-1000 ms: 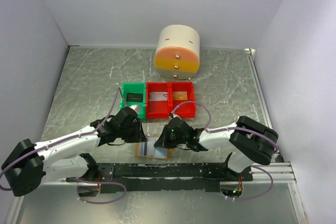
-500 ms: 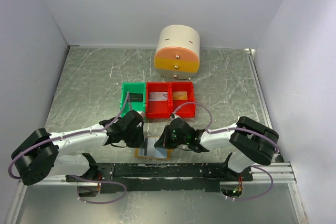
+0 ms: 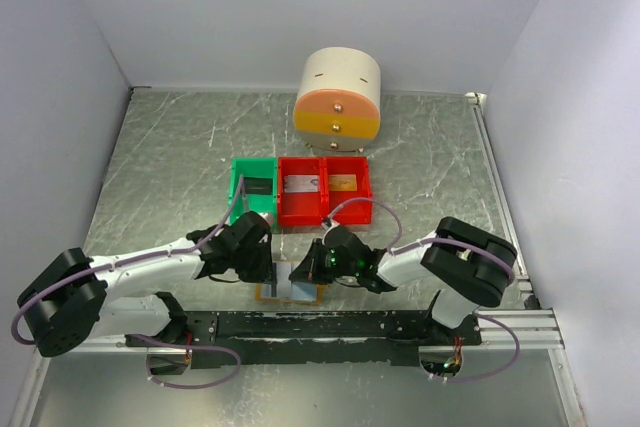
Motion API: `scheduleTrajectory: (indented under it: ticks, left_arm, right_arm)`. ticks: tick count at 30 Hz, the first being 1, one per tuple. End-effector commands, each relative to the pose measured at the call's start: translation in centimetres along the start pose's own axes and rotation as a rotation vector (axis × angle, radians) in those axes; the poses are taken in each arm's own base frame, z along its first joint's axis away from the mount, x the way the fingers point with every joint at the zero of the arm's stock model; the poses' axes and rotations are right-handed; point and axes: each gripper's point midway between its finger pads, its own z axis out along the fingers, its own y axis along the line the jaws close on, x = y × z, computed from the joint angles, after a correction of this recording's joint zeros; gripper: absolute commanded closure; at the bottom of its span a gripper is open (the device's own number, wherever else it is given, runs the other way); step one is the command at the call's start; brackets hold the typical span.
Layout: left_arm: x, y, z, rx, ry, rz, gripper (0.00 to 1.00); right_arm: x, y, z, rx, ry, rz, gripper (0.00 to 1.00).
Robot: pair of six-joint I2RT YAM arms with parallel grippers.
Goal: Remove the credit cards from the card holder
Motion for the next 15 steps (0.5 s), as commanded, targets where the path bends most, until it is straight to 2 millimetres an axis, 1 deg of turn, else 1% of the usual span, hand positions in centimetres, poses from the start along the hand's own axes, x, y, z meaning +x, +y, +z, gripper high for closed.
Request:
scheduleTrajectory:
  ticks: [1, 5, 8, 11, 15]
  left_arm:
    - [0.4, 2.1, -0.3, -0.102, -0.003, 0.029, 0.77]
    - [-0.1, 2.3, -0.8, -0.119, -0.024, 0.040, 0.74]
    - [-0.4, 1.7, -1.0, -0.093, -0.036, 0.046, 0.72]
    - [-0.6, 0.3, -0.9, -0.019, -0.036, 0.070, 0.71]
    - [-0.9, -2.1, -1.3, 0.100, -0.041, 0.100, 0.70]
  right_arm:
    - [0.3, -0.4, -0.3, -0.006, -0.006, 0.016, 1.00]
    - [0.0, -1.4, -1.4, 0.032, -0.038, 0.023, 1.00]
    - [0.1, -1.9, -2.0, 0.048, -0.044, 0.024, 1.00]
    - [0.3, -2.0, -2.4, 0.047, -0.039, 0.026, 1.00]
    - [0.5, -1.9, -2.3, 0.034, -0.029, 0.034, 1.00]
